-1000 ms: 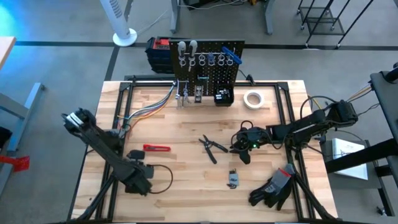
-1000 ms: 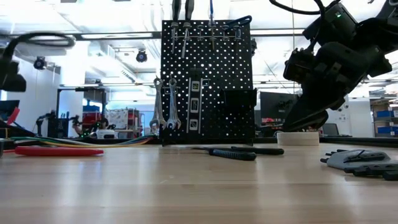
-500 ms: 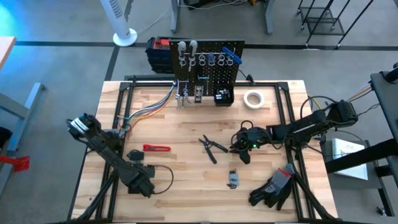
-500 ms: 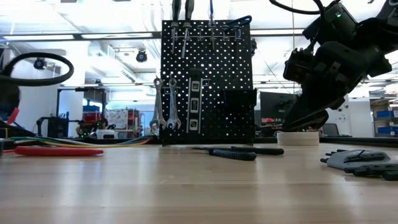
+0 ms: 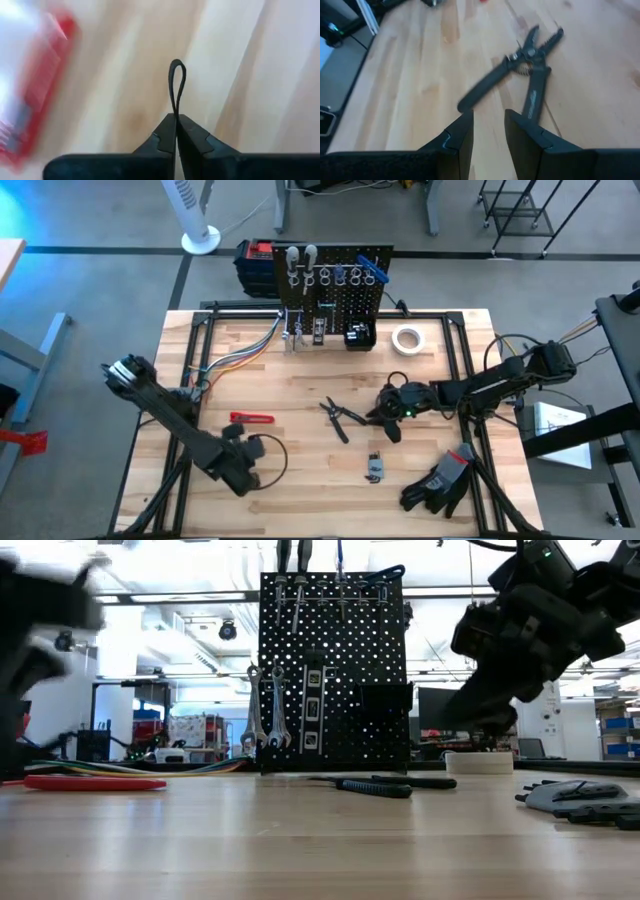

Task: Hang tools onto peg board
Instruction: Hang the tape measure on peg board

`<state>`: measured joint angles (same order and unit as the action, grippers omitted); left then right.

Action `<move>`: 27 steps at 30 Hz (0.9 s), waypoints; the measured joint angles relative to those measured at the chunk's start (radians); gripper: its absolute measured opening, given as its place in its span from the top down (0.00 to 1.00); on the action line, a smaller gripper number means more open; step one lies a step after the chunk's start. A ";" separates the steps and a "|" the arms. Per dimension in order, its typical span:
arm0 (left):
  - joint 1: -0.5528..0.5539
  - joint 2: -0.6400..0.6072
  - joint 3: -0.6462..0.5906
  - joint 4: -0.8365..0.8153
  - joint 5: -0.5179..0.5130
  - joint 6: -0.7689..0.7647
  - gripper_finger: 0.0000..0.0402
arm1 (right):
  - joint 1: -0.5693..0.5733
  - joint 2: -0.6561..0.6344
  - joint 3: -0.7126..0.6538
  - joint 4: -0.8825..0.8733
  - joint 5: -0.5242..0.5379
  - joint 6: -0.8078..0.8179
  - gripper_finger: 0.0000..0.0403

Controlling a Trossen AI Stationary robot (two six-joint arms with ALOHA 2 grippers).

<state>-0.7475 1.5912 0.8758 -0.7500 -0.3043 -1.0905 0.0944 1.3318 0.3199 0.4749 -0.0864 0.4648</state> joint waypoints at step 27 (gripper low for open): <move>0.239 -0.087 0.012 0.592 -0.461 0.485 1.00 | 0.157 0.094 0.294 0.092 0.202 -0.255 0.56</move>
<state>-0.5082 1.5040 0.8875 -0.1582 -0.7650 -0.6054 0.2516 1.4257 0.6142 0.5671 0.1155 0.2096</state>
